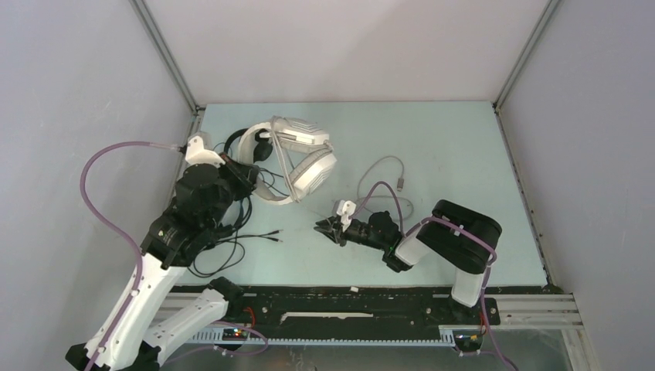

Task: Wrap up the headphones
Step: Wrap the headphones cable around the headphones.

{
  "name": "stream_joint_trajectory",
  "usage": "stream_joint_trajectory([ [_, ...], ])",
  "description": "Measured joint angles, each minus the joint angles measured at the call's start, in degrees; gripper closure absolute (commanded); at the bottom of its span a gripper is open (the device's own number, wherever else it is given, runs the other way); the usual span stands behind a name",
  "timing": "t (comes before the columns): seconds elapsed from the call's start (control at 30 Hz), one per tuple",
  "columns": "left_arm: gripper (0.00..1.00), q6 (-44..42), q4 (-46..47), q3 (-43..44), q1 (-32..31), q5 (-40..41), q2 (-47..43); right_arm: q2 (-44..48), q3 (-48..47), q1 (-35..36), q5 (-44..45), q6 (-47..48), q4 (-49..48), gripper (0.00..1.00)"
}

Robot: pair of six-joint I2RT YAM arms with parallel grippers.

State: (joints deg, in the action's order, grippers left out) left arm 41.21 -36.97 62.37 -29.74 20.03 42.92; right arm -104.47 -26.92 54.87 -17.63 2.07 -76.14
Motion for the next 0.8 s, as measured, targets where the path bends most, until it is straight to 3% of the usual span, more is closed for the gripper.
stream_joint_trajectory([
  [0.1, 1.00, 1.14, 0.02, 0.00, 1.31, -2.32, -0.61, -0.76, 0.00, -0.66, 0.79, -0.37, -1.05, 1.00],
  [0.57, 1.00, 2.84, 0.87, 0.00, 3.52, -7.48, -4.17, -0.63, 0.00, -1.05, 1.27, -0.83, -4.66, 1.00],
  [0.8, 1.00, 1.46, 2.58, 0.00, 3.89, -16.09, -3.76, 4.44, -0.02, -2.12, 0.90, -0.96, -0.50, 1.00],
])
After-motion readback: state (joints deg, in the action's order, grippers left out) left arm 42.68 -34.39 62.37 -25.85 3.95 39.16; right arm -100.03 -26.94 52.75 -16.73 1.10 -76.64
